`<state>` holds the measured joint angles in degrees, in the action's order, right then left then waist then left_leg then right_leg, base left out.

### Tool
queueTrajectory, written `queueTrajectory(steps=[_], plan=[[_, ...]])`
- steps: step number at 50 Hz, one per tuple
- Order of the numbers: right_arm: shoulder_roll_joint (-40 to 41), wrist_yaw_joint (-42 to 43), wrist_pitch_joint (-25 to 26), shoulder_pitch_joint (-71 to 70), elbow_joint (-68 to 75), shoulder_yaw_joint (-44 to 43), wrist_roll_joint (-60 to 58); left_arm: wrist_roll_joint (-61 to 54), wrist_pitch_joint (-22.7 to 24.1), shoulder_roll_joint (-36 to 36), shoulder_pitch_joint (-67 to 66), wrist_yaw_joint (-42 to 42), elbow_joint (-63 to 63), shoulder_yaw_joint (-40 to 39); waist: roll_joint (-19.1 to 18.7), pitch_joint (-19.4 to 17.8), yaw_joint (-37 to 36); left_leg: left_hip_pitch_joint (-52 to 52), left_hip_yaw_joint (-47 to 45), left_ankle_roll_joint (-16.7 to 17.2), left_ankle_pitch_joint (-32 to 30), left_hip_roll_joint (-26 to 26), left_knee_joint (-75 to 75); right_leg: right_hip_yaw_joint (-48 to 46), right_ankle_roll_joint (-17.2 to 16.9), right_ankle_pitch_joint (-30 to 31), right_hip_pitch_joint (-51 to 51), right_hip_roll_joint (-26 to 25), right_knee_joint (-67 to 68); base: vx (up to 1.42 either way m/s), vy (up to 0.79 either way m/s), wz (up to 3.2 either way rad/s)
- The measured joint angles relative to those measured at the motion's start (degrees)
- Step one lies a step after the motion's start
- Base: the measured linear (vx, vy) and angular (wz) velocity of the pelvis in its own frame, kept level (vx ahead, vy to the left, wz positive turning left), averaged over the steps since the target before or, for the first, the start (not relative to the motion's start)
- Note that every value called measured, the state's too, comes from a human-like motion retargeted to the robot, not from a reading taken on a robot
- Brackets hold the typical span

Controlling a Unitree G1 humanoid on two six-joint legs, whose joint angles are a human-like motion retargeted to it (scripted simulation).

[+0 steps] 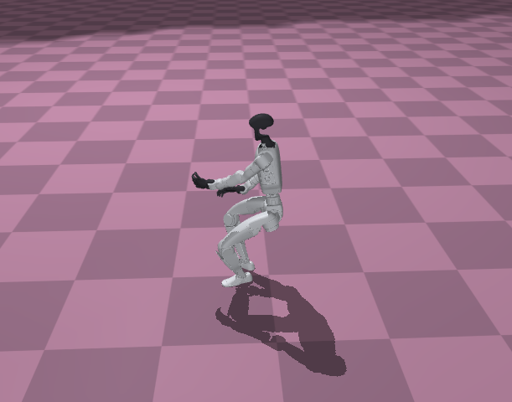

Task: Upper body actions

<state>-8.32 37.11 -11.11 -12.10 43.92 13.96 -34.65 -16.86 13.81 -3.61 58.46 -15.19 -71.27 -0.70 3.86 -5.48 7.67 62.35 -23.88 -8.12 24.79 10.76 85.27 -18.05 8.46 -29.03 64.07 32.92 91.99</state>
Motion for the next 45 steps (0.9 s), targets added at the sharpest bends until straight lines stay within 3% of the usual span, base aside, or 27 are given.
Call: queueTrajectory(steps=[21, 45], plan=[[-0.17, 0.02, -0.05, 0.54, -0.08, -0.17, -0.06, -1.64, 0.0, -0.97, 3.17, -0.48, 5.78, -0.23, -0.01, 0.49, -0.3, 0.2, 0.06, 0.02, 0.0, 0.05, 0.05, 0.01, -0.05, 0.01, 0.18, -0.05, 0.02, 0.0, 0.0, 0.0], [-0.02, 0.0, -0.15, 0.61, -0.05, -0.29, -0.08, -2.31, -0.56, -1.13, -0.81, -0.58, 1.3, -0.8, 0.22, 0.35, -0.23, -0.02, -0.05, -0.05, -0.03, -0.2, -0.08, 0.08, -0.07, -0.02, 0.01, 0.2, 0.05, 0.0, 0.0, 0.0]])
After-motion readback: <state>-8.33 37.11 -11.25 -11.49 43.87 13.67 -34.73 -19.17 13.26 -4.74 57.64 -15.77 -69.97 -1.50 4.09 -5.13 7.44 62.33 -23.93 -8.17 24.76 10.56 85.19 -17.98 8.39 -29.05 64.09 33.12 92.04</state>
